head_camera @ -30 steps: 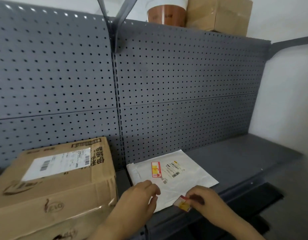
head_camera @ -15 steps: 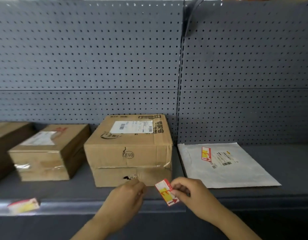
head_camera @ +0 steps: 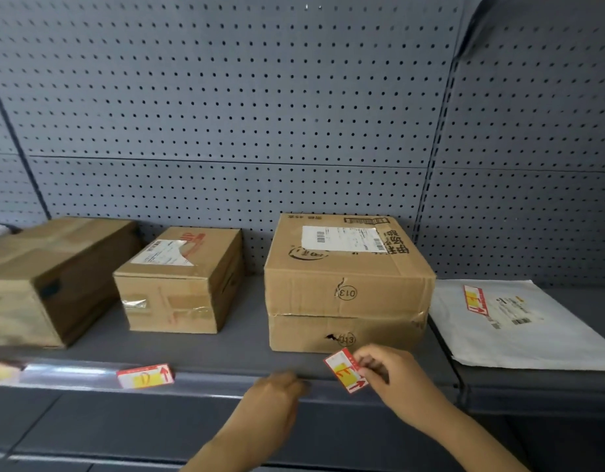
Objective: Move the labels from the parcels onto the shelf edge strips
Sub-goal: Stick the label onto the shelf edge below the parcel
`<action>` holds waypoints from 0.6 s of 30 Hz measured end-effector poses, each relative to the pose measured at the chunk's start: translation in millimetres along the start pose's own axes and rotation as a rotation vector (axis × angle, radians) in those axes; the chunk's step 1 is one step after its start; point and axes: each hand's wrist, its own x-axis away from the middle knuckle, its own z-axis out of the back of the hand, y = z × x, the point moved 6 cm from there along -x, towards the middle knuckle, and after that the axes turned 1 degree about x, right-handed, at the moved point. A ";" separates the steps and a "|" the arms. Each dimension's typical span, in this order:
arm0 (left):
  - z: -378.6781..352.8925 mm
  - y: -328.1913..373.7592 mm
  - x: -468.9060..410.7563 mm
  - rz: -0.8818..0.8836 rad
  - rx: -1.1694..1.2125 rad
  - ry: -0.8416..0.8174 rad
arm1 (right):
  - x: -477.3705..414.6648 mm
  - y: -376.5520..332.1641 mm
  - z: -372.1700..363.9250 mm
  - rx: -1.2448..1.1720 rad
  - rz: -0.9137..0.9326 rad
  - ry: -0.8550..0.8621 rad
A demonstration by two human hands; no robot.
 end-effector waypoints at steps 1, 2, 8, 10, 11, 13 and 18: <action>-2.5 -0.6 0.6 -0.030 -0.002 0.006 | 0.8 -2.9 -2.5 0.010 -0.010 0.012; -3.7 1.2 1.0 -0.063 -0.017 0.008 | 2.0 -5.8 -4.0 0.019 -0.021 0.031; -4.8 16.9 1.3 -0.188 -0.132 0.064 | 12.9 -15.9 -0.3 0.049 -0.067 0.170; -9.6 17.2 0.4 -0.221 -0.114 0.072 | 13.3 -16.8 -0.7 0.070 -0.064 0.175; -11.3 16.5 -1.2 -0.215 -0.088 0.057 | 12.9 -16.0 -1.3 0.077 -0.061 0.176; -10.6 18.0 -3.1 -0.177 -0.075 0.039 | 10.6 -14.2 -2.0 0.100 -0.056 0.164; -6.8 21.3 -7.7 -0.098 -0.119 0.083 | 3.9 -15.8 -9.1 0.129 0.004 0.137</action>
